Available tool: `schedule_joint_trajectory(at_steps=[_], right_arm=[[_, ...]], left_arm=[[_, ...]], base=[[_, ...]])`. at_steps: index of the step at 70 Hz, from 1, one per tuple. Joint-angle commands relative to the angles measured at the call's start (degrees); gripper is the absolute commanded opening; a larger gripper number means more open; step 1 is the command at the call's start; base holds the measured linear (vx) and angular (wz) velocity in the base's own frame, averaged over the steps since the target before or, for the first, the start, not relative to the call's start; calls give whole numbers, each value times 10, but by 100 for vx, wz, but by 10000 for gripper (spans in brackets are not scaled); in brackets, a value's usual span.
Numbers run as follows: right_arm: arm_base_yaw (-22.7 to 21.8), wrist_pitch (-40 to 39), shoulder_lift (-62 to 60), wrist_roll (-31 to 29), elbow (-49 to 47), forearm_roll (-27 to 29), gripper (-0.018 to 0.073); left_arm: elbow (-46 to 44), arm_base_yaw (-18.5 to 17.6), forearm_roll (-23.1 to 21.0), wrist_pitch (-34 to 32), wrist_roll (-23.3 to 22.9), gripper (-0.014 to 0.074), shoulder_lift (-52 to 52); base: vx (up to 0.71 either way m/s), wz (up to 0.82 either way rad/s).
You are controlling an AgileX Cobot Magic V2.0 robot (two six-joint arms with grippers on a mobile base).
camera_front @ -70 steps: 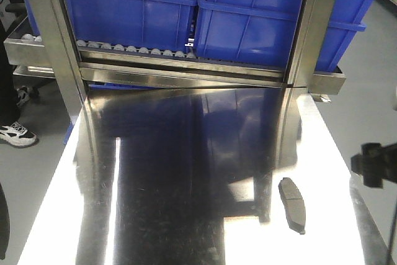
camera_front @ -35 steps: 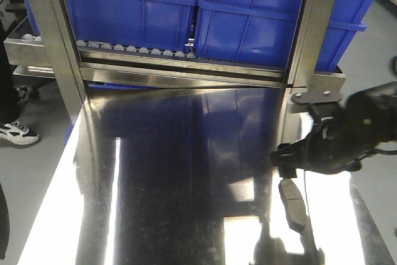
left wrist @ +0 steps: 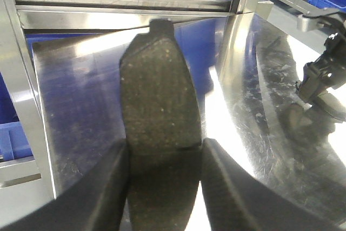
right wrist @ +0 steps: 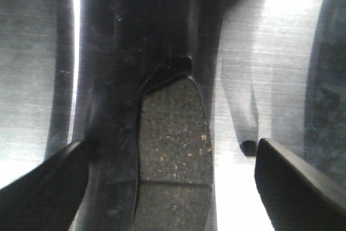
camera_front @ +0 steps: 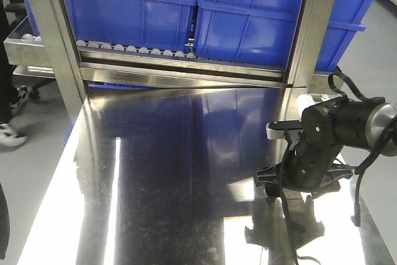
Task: Move and align brake pads A on conveyor
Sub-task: 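Move the open right gripper over the other brake pad, then lower the right gripper, close it on the brake pad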
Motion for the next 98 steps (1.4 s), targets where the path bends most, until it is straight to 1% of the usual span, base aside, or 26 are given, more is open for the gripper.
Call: schedule_joint_trajectory(at_steps=[1, 11, 28, 53, 69, 77, 86, 98], right_arm=[[-2, -4, -22, 0, -17, -5, 580], [-2, -5, -22, 0, -17, -5, 538], [-2, -6, -20, 0, -17, -5, 414], [-2, -3, -12, 0, -17, -4, 338], [-2, 4, -12, 0, -17, -5, 205], [-2, 7, -12, 0, -17, -4, 158], [-2, 7, -13, 0, -17, -5, 130], [-2, 6, -31, -1, -16, -9, 125]], left_arm=[[-19, -3, 1, -59, 0, 157, 3], [-19, -3, 1, -59, 0, 157, 3], [-19, -3, 1, -59, 0, 157, 3], [-19, -3, 1, -59, 0, 157, 3], [-19, -3, 1, -59, 0, 157, 3], [-19, -3, 1, -59, 0, 157, 3], [-19, -3, 1, -59, 0, 157, 3], [-19, -3, 1, -59, 0, 157, 3]], base=[[0, 0], [0, 0], [0, 0], [0, 0], [0, 0], [0, 0], [0, 0], [0, 0]])
